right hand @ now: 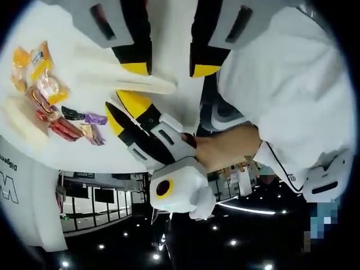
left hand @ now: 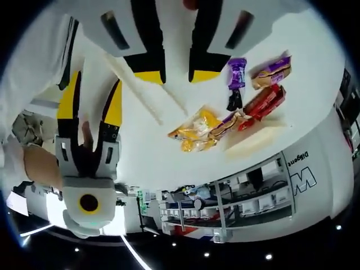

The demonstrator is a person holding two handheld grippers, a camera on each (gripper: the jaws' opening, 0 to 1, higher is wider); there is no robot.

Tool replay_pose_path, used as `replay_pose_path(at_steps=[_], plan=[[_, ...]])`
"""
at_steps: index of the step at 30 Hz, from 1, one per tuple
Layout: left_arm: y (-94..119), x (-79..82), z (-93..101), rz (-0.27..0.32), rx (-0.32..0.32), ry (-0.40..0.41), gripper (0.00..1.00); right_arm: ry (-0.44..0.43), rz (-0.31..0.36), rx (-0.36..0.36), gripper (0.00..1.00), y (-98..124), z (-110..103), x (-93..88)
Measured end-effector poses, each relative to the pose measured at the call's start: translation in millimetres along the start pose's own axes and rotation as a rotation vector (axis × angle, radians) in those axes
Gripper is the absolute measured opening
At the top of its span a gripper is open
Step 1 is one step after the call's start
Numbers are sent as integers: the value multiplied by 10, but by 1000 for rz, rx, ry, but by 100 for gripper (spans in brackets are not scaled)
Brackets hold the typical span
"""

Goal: Place the target food into the container with the food tongs after gripping and lifting it, then release it inside without dropping or visibly crushing the food.

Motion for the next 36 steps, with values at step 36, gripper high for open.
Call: replay_pose_path(at_steps=[36], plan=[[252,21,412,96,-85,68,38,21,33,-163,33,257,781,-128]])
Point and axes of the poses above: the point that each gripper's makers call its tool centre point, and the gripper's own axes: y roughly backward along the fingers, z roughly to its right, x roughly out of its top, the point moved 5 cm from there along y, roughly backward along the fingers, and after that the axes turned 13 degrees about -x, right-handed, at the moved point
